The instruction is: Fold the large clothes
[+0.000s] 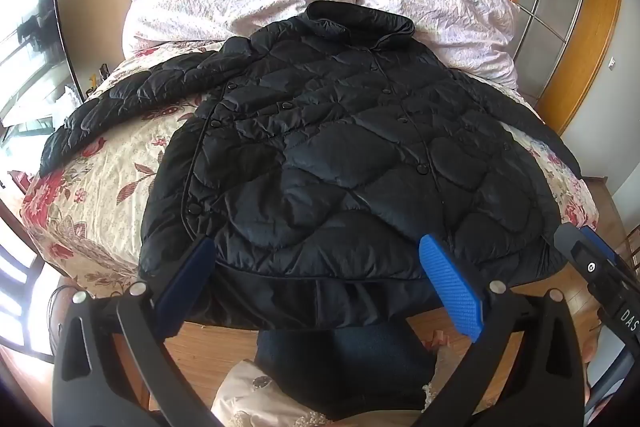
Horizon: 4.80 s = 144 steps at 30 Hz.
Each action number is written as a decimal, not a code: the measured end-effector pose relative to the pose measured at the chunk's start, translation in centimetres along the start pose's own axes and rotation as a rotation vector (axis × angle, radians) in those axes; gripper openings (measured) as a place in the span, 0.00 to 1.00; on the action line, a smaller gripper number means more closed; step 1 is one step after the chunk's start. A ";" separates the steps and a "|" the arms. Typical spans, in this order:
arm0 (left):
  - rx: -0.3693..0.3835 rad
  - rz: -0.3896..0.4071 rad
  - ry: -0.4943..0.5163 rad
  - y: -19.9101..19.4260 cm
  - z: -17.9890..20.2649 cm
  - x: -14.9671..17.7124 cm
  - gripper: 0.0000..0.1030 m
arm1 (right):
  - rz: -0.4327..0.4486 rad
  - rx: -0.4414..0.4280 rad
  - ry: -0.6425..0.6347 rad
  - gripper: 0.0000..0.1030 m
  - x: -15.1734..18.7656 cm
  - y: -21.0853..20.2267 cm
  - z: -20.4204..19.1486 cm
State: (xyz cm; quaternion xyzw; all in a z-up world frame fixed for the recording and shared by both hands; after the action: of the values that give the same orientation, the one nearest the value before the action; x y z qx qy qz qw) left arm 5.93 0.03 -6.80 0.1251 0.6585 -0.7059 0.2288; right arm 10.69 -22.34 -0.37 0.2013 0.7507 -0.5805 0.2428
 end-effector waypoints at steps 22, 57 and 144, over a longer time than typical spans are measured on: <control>-0.003 0.010 0.003 -0.1 0.0 -0.1 0.98 | 0.003 -0.003 0.001 0.99 -0.1 0.0 0.1; -0.002 0.015 0.003 -0.1 0.0 -0.1 0.98 | 0.003 -0.005 0.003 0.99 -0.1 0.0 0.4; 0.126 0.045 -0.132 10.6 -5.7 -17.2 0.98 | 0.092 0.264 0.938 0.12 -19.5 11.7 41.9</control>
State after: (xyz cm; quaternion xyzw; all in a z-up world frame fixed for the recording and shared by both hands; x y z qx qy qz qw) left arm 25.25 8.08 -8.37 0.1070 0.5931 -0.7475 0.2792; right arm 38.60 -60.53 -6.52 0.5033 0.6894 -0.5061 -0.1237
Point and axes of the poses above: each gripper's, at about its wrist camera, not at the fingertips, and y roughly the way its jaws point, z to its right, x to its underside, the point moved 9 cm from there along y, roughly the way its jaws point, and after that the axes turned 12 degrees about -z, right-handed, at the moved point
